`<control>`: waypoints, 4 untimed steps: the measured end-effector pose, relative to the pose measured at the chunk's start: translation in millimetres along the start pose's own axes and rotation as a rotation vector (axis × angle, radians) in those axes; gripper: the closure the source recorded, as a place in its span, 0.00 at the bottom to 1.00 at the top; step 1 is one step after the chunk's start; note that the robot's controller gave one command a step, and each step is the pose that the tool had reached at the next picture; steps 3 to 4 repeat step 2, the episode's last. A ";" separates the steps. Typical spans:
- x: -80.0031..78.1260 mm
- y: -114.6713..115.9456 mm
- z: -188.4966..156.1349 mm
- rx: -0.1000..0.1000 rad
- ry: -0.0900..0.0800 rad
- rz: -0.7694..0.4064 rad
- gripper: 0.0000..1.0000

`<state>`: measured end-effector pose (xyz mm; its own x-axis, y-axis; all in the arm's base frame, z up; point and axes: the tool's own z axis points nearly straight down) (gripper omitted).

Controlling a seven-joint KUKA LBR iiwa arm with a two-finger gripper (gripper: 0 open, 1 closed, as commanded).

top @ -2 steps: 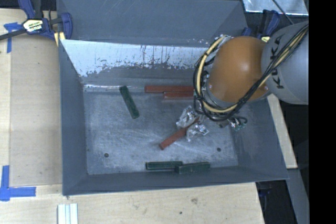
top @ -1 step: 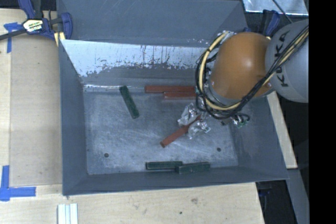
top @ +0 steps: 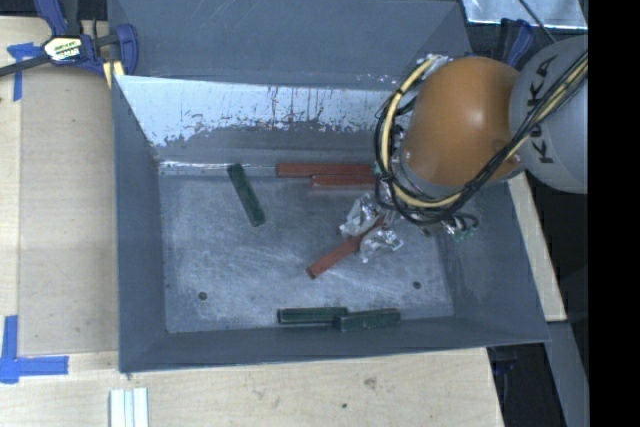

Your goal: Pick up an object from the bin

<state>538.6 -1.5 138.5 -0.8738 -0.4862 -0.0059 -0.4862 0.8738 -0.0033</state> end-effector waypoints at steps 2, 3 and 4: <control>0.5 0.3 -18.2 -0.003 0.004 0.001 1.00; 0.5 0.3 -18.2 -0.003 0.004 0.001 1.00; 0.5 0.3 -18.2 -0.003 0.004 0.001 1.00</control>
Offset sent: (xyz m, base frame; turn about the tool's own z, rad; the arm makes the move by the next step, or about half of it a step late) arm -0.0001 0.0001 0.0257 0.0000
